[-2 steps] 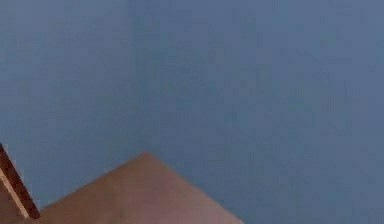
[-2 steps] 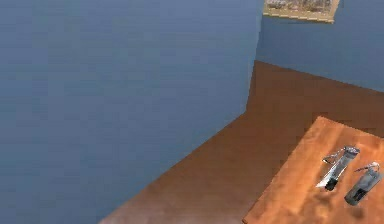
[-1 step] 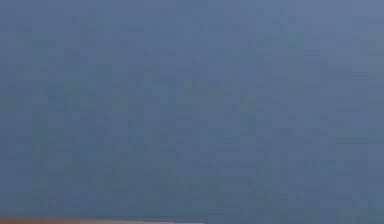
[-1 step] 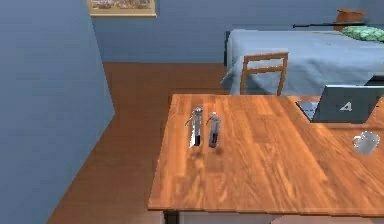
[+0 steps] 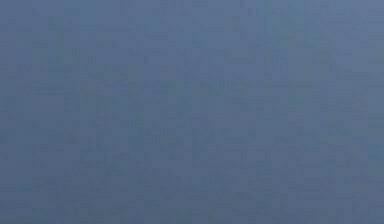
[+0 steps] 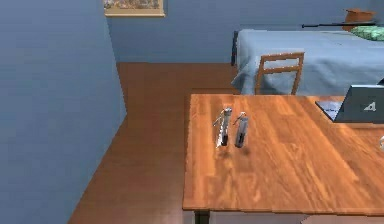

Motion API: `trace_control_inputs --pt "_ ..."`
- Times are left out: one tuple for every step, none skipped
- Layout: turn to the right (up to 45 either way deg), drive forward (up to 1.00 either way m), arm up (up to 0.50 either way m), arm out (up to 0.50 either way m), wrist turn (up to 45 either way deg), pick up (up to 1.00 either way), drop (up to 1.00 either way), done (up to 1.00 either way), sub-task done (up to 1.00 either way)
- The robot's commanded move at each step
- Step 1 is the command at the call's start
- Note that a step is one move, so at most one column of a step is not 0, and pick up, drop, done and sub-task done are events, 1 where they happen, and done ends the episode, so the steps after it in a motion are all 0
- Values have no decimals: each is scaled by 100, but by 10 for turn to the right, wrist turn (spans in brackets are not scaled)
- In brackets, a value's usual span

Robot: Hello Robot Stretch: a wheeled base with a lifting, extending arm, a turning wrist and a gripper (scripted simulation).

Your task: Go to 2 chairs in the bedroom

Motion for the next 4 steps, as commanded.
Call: trace_control_inputs --pt "450 0 0 0 0 0 0 0 0" --pt "450 0 0 0 0 0 0 0 0" --pt "450 0 0 0 0 0 0 0 0" --pt "210 0 0 0 0 0 0 0 0"
